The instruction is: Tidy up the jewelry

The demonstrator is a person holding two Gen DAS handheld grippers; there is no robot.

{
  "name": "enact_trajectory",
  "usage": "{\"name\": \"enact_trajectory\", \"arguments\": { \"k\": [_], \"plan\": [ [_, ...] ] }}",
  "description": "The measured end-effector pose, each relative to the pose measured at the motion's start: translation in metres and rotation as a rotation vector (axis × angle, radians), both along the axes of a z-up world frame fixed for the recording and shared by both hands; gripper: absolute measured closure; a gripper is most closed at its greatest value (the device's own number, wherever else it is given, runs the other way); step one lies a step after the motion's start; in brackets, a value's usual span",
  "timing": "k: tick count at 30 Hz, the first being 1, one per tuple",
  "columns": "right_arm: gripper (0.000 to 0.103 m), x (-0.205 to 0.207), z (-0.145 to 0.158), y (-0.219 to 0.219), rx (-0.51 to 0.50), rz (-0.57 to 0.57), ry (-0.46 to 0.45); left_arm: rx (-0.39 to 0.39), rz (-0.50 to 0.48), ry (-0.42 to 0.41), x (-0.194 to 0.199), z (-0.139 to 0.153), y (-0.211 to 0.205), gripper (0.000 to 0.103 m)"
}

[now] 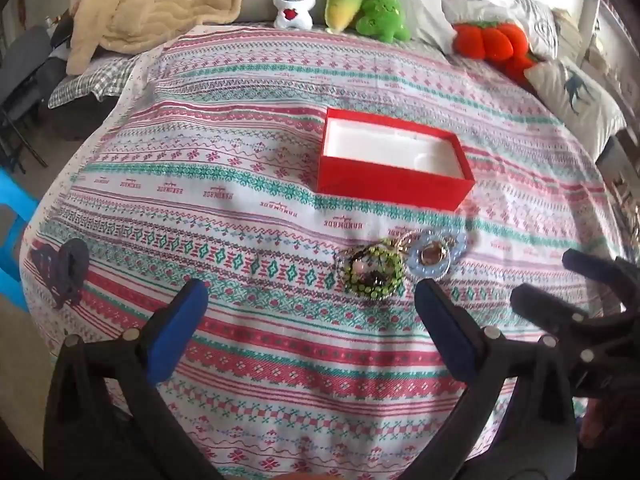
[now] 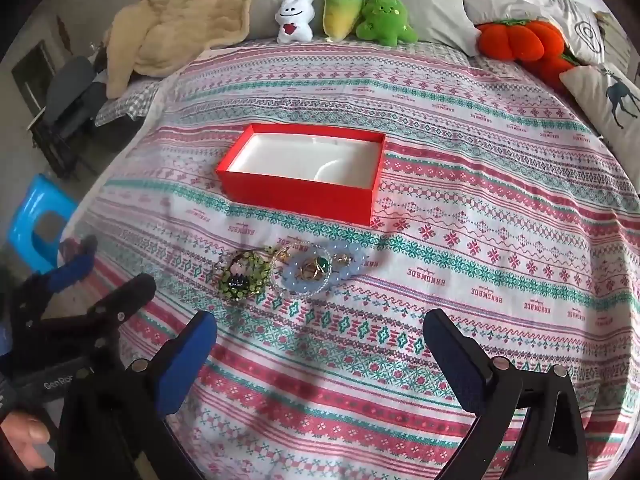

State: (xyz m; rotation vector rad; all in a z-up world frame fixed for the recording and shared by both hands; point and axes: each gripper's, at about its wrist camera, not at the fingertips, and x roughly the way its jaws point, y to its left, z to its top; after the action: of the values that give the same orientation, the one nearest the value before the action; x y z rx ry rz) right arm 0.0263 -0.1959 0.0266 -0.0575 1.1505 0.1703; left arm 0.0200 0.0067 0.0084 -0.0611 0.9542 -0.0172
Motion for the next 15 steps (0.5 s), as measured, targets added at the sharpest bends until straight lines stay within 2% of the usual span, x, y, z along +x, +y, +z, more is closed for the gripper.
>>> {"name": "enact_trajectory", "arguments": {
  "k": [3, 7, 10, 15],
  "plan": [
    [0.000, -0.0003, -0.0002, -0.0007, -0.017, 0.019, -0.006, -0.007, -0.005, -0.002, 0.0007, 0.0008, 0.0014, 0.000],
    [0.000, -0.0008, 0.0043, 0.0026, -0.008, 0.022, -0.020, 0.040, -0.018, 0.005, 0.0040, 0.0057, -0.0037, 0.000],
    [0.000, -0.0009, 0.0051, 0.0041, -0.002, 0.016, -0.020, -0.005, -0.022, 0.013, 0.0053, 0.0078, -0.0032, 0.000],
    [0.000, -0.0012, 0.0009, -0.0009, -0.012, 0.023, -0.005, 0.009, -0.017, 0.021, 0.0071, 0.0072, -0.0086, 0.000]
  ]
}}
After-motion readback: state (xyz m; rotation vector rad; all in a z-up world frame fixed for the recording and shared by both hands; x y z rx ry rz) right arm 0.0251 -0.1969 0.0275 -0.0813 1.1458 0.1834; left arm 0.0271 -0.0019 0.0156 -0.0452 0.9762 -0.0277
